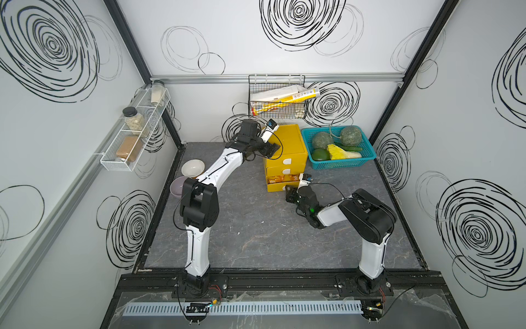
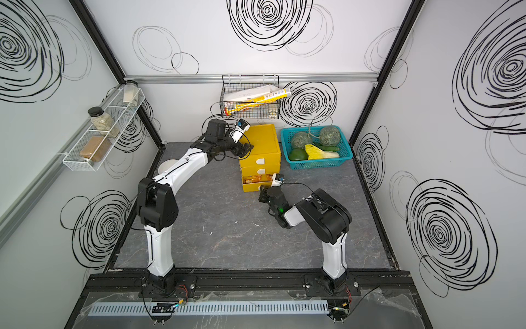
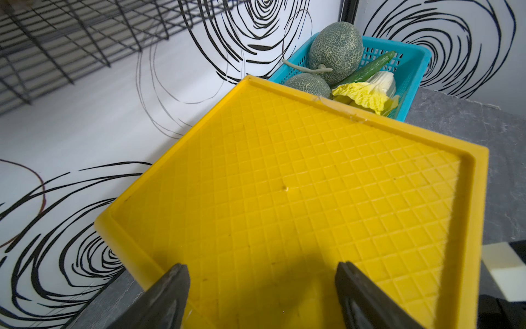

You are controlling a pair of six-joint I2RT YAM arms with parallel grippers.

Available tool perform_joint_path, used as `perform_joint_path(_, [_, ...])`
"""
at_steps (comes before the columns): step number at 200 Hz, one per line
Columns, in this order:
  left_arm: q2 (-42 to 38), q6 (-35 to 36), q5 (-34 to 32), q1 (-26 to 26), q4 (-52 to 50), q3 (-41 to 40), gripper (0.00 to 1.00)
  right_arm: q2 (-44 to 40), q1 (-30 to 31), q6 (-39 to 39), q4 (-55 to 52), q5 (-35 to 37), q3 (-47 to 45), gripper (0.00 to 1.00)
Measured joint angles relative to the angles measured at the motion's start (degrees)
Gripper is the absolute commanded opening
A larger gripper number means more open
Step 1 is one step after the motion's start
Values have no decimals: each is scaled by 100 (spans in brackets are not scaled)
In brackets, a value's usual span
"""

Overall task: Place the cookies into the drawer by color
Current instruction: Close the drawer in the storage box.

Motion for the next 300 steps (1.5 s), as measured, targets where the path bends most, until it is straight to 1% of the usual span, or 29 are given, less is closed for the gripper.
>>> perform_joint_path(53, [-17,-22,11,15,72,-57,86,496,-44,138,697,31,122,27])
perform_joint_path(110, [-17,-22,42,31,81,-59,86,1032,-87,201,1174,-39,407,27])
perform_joint_path(200, [-17,-22,83,59,92,-68,86,1279,-122,286,1469,-116,664,27])
perform_joint_path(222, [-17,-28,90,61,96,-70,85,1294,-122,282,1467,-151,673,28])
perform_joint_path(263, [-63,-48,98,76,109,-118,88,1211,-127,271,1473,-247,599,31])
perform_joint_path(284, [-190,-50,87,94,9,-219,89,920,-138,278,1519,-304,256,32])
perform_joint_path(300, [-321,-70,74,103,-103,-330,91,605,-138,282,1580,-332,-114,36])
